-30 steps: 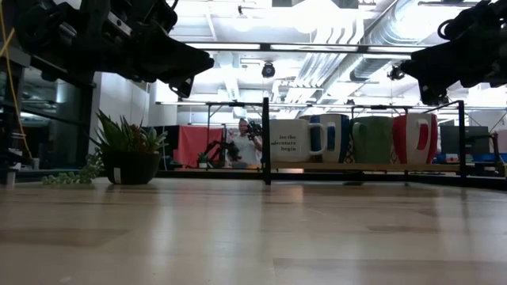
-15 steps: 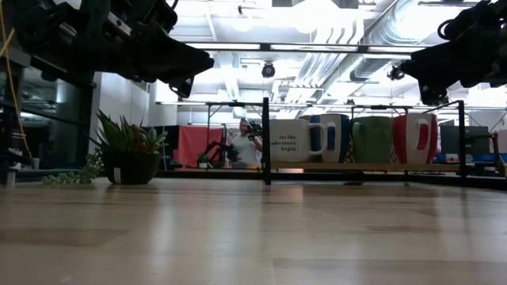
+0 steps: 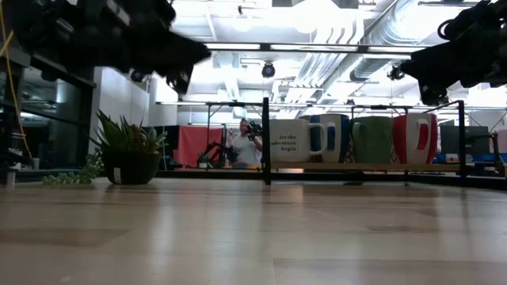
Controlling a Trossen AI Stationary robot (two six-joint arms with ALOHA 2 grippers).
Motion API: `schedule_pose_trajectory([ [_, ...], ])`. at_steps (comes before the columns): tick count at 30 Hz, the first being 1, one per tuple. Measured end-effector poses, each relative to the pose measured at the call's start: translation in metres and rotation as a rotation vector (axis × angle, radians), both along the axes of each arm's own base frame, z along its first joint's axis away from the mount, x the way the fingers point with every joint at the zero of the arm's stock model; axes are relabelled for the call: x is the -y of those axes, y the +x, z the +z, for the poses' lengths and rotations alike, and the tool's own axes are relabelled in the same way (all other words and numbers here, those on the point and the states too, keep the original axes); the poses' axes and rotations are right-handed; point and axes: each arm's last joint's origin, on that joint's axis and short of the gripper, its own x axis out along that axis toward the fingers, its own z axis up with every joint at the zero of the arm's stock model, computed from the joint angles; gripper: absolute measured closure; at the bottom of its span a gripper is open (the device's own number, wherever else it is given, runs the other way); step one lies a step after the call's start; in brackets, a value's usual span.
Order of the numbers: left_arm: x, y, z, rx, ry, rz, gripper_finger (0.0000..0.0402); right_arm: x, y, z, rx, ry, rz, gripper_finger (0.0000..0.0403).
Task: Place coffee mugs
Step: Return to Home Position
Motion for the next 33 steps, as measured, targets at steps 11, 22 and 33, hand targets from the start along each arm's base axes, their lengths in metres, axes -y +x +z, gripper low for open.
schedule_pose_trajectory([
  [11, 0.001, -0.036, 0.052, 0.150, -0.029, -0.010, 0.0351, 0.000, 0.000, 0.000, 0.000, 0.000, 0.000, 0.0295],
  [22, 0.002, -0.077, 0.078, 0.204, -0.017, -0.022, 0.0351, 0.000, 0.000, 0.000, 0.000, 0.000, 0.000, 0.0295],
  [33, -0.003, -0.126, 0.094, 0.279, -0.032, 0.008, 0.0351, 0.000, 0.000, 0.000, 0.000, 0.000, 0.000, 0.0295],
])
